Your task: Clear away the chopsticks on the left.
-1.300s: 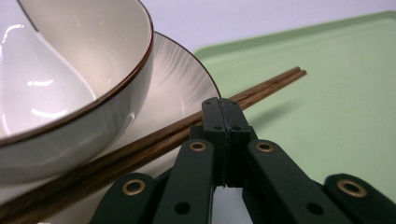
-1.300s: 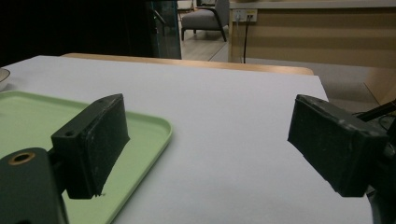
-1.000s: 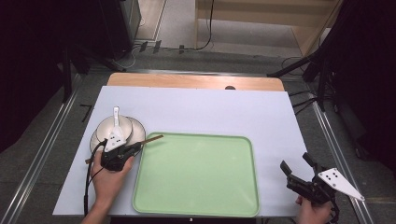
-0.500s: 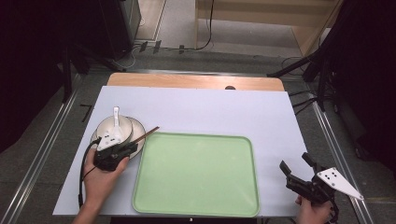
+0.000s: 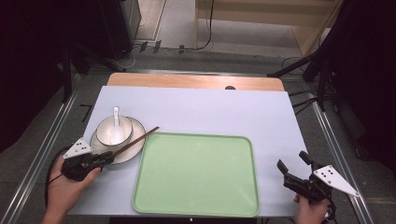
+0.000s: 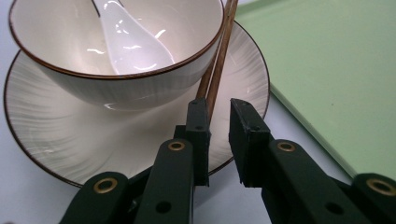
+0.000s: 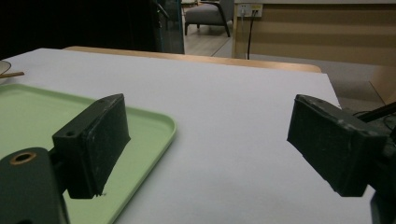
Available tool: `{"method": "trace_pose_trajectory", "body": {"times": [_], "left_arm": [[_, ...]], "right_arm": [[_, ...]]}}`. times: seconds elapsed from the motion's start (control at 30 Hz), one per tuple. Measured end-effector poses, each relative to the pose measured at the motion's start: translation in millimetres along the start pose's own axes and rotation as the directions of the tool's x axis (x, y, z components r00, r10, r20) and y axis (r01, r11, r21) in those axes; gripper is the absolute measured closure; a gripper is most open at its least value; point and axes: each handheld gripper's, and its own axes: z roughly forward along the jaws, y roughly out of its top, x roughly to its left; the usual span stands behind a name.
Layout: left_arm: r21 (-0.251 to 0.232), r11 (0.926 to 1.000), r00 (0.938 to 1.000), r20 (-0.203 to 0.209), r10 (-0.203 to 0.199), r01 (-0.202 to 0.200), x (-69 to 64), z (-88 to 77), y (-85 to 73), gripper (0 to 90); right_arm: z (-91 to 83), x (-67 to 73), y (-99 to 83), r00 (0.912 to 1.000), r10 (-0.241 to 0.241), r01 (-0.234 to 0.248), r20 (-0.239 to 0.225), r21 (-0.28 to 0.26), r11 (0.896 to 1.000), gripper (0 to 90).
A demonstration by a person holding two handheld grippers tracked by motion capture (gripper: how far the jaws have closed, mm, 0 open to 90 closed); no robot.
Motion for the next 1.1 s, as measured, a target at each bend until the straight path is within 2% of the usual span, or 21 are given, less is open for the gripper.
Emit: {"method": "trace_pose_trajectory", "body": {"times": [0.13, 0.27, 0.4, 0.57, 0.8, 1.1], "left_arm": [[0.018, 0.9998, 0.9999, -0.012, 0.009, -0.009, -0.5, 2.8, -1.2, 76.9], [0.01, 0.9999, 0.9996, -0.028, -0.011, 0.012, 1.3, 3.1, -2.2, 76.7], [0.012, 0.9999, 0.9995, -0.029, -0.008, 0.008, 0.5, 4.0, -2.1, 77.1], [0.045, 0.999, 0.9995, -0.033, 0.004, -0.002, -3.6, 9.2, -1.0, 77.1], [0.093, 0.9953, 0.9987, -0.038, 0.034, -0.03, -8.6, 20.4, 2.2, 79.0], [0.098, 0.992, 0.9965, -0.017, 0.082, -0.08, -13.3, 24.8, 5.4, 85.2]], "right_arm": [[1.4, 0.9, 0.2, 1.0, -0.004, 0.004, -0.003, 0.001, 1.0, 12.6], [0.4, 0.8, 0.2, 1.0, -0.003, 0.003, 0.0, 0.001, 1.0, 12.6], [0.0, -0.1, 0.0, 1.0, 0.001, -0.001, 0.002, -0.001, 1.0, 12.6], [0.3, 0.2, -0.2, 1.0, -0.002, 0.002, 0.0, 0.004, 1.0, 12.7], [1.4, 0.4, -0.4, 1.0, -0.003, 0.003, -0.004, 0.009, 1.0, 12.6], [1.4, 0.6, -0.7, 1.0, 0.0, 0.001, -0.007, 0.013, 1.0, 12.6]]}}
